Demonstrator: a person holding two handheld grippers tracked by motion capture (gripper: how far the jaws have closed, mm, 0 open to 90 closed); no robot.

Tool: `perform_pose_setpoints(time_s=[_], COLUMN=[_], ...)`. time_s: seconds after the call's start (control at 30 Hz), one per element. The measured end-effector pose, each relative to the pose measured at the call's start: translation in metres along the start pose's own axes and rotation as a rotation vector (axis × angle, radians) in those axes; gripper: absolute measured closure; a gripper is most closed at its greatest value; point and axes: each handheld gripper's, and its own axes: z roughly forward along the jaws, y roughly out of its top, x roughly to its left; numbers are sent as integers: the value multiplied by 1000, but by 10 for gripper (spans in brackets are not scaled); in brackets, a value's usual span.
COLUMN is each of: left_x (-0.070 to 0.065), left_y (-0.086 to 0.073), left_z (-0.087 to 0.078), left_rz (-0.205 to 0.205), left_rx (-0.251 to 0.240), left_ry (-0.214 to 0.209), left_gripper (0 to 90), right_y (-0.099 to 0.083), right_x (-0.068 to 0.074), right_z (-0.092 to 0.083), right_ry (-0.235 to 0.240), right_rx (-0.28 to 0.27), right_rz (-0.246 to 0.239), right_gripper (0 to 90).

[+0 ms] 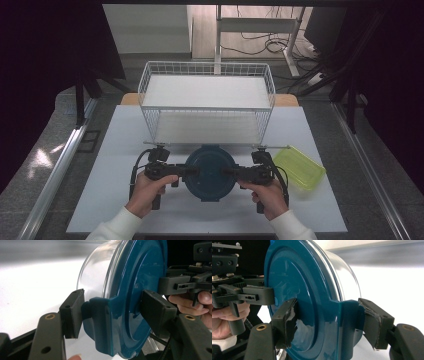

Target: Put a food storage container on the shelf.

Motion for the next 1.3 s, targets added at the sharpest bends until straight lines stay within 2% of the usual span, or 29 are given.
perform_pose_setpoints(time_s=[0.33,0.8,1.17,1.3], left_x=[-12,-27,-35,-41], left_y=[14,45,59,67], left_z=[-11,-30,-40,-45], left_rz=[16,46,54,70], left_rx=[-19,-53,-72,-85], left_ry=[9,14,7,12], left_gripper=[375,378,379,381], right_y=[13,45,62,68], right_x=[10,27,40,42], right_z=[-9,-24,-34,-37], right_ry=[6,19,13,20], right_rx=[-22,-49,-59,-68], right_rz=[-17,-52,-81,-86], right_gripper=[341,347,348,348])
